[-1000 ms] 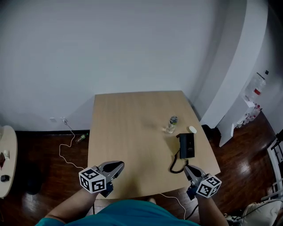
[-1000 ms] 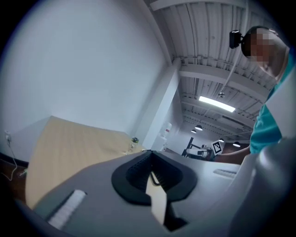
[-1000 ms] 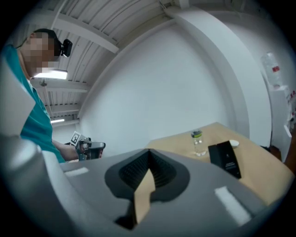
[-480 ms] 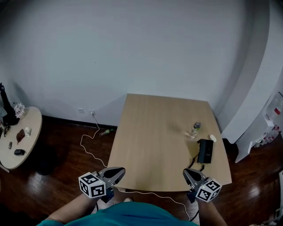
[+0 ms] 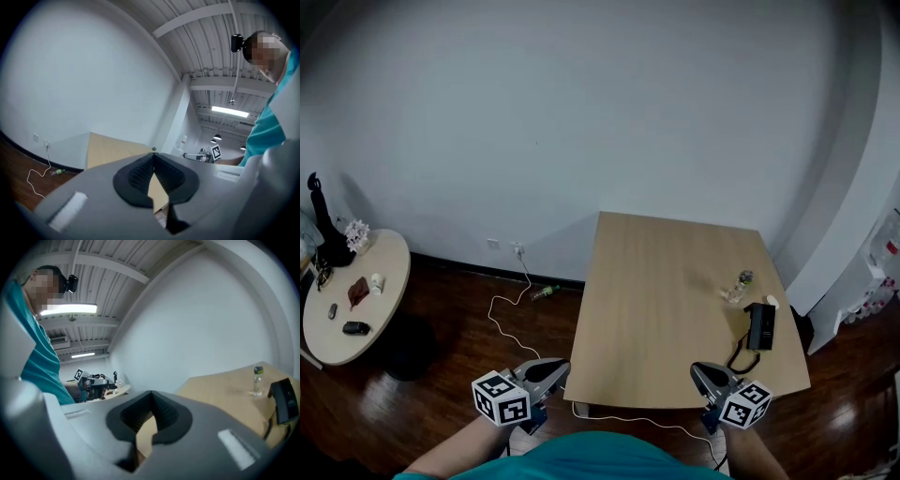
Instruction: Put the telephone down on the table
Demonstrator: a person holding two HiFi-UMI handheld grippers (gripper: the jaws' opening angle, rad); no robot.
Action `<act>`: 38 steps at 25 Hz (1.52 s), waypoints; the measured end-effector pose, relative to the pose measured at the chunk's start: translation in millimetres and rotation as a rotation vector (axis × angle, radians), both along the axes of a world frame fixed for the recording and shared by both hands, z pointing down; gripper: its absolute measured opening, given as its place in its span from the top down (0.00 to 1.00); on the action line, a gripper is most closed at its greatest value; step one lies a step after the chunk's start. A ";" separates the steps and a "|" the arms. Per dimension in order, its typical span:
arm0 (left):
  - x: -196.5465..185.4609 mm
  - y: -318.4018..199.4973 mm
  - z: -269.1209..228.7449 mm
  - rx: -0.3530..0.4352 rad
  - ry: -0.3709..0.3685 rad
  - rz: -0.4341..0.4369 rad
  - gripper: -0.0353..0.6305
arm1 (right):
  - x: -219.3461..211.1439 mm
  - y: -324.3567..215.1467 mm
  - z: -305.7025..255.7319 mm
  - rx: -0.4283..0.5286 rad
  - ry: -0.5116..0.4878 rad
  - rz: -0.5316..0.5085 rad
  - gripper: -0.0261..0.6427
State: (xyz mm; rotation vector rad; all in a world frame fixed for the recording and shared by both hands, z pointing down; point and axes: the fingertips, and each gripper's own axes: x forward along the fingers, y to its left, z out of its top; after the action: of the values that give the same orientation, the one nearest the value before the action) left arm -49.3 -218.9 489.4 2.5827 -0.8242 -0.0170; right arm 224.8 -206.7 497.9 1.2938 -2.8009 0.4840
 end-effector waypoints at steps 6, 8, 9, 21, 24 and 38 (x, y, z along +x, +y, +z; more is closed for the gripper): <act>-109.6 1.6 9.0 -0.012 -0.007 0.059 0.94 | -119.3 1.1 8.7 -0.034 -0.041 0.041 0.96; -139.0 -2.3 9.1 -0.006 -0.015 0.066 0.94 | -155.7 1.4 12.4 -0.053 -0.052 0.039 0.96; -151.0 -3.1 9.0 -0.004 -0.018 0.065 0.94 | -171.2 3.2 12.5 -0.058 -0.045 0.032 0.96; -195.7 13.7 3.5 0.019 -0.014 0.098 0.94 | -204.5 23.7 -18.9 0.013 -0.005 0.080 0.96; -191.6 21.4 -0.5 0.030 -0.014 0.102 0.94 | -202.6 35.6 -13.9 0.009 -0.010 0.079 0.96; -203.6 100.1 -4.8 0.033 -0.035 -0.099 0.94 | -202.7 70.3 0.4 0.007 -0.020 -0.106 0.96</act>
State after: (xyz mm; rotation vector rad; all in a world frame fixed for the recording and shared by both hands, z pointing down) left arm -253.0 -118.7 484.6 2.5771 -0.9716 -0.0142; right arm 22.0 -136.5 498.4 1.1396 -2.8712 0.4861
